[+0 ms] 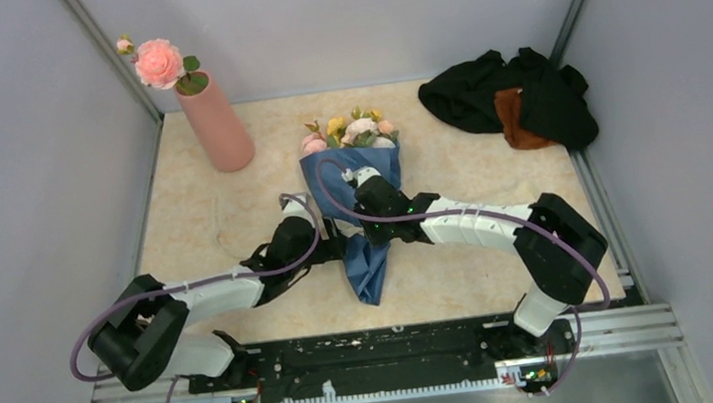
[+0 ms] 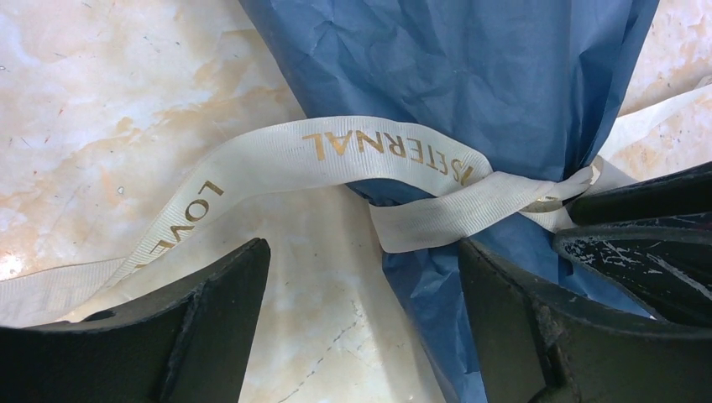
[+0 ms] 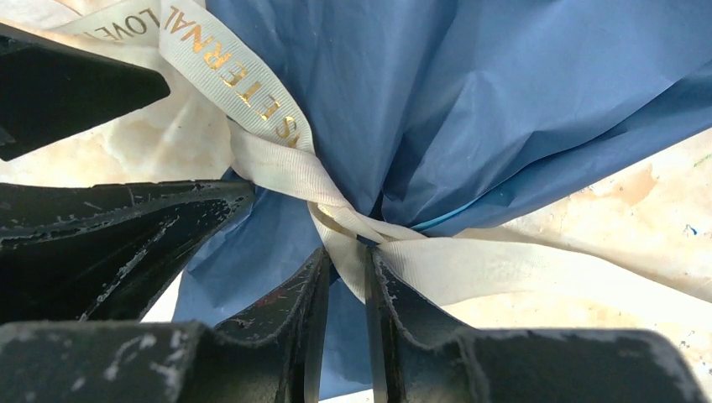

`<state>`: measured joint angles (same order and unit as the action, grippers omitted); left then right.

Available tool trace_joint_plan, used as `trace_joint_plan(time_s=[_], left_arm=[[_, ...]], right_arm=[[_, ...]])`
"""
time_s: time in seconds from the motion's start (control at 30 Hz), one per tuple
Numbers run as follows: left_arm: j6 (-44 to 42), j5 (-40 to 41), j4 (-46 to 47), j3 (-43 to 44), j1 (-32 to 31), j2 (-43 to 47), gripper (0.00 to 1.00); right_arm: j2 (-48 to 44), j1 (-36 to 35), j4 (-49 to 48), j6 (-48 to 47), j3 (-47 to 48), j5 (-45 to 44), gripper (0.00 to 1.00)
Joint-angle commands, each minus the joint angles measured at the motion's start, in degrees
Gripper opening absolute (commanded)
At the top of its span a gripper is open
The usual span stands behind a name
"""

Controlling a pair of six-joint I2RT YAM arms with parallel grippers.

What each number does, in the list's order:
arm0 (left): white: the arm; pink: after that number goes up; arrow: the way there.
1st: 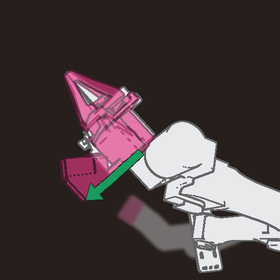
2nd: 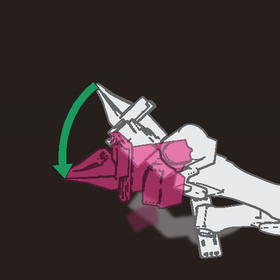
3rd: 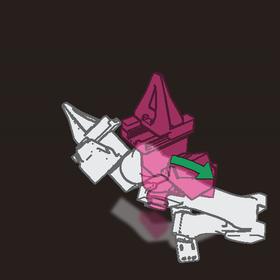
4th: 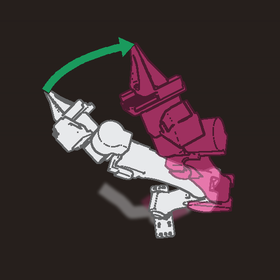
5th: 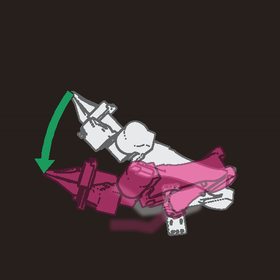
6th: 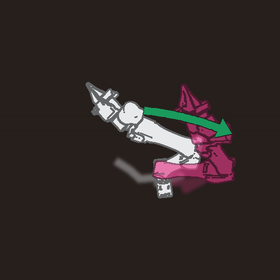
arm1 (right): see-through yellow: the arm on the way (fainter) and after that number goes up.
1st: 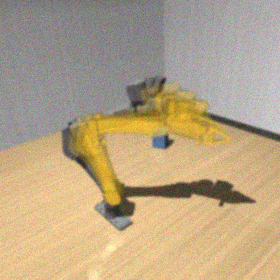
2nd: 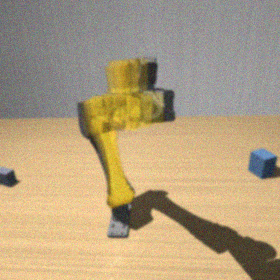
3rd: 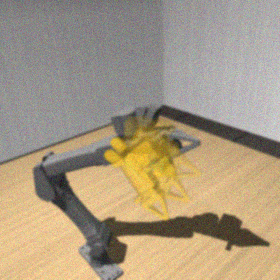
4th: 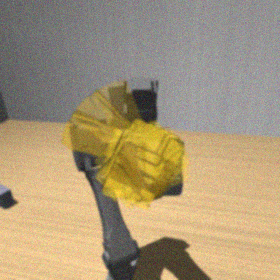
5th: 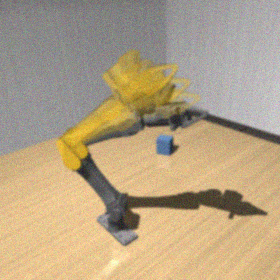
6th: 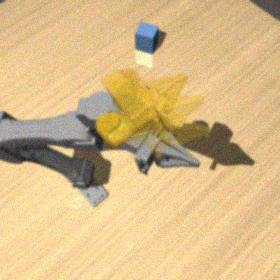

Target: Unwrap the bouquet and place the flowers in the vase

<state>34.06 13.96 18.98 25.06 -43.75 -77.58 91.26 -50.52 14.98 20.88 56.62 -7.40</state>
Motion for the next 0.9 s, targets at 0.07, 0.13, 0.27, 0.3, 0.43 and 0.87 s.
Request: trace_joint_plan(time_s=[0.07, 0.13, 0.27, 0.3, 0.43, 0.87], left_arm=[[-0.2, 1.3, 2.4, 2.0, -0.4, -2.1, 0.89], [-0.1, 1.6, 2.6, 2.6, -0.4, -3.1, 0.88], [0.5, 4.2, 1.1, 5.0, -0.4, -5.6, 0.78], [0.5, 4.9, 0.3, 5.6, -0.4, -6.2, 0.71], [0.7, 7.8, -1.8, 6.4, -0.4, -7.1, 0.46], [-0.1, 7.5, -5.7, 6.4, -0.4, -0.8, 0.15]], right_arm=[[-1.4, -0.8, -0.7, 0.4, 0.2, -1.1, 0.23], [-1.0, -0.8, -0.3, 0.1, 0.7, -2.2, 0.23], [0.7, -0.8, 0.3, -0.3, 1.8, -2.9, 0.23], [0.9, -0.9, 0.1, -0.3, 1.8, -2.7, 0.23], [0.8, -0.9, -0.6, -0.2, 1.1, -2.4, 0.23], [2.9, -0.9, -3.1, 0.1, 0.4, -1.7, 0.23]])
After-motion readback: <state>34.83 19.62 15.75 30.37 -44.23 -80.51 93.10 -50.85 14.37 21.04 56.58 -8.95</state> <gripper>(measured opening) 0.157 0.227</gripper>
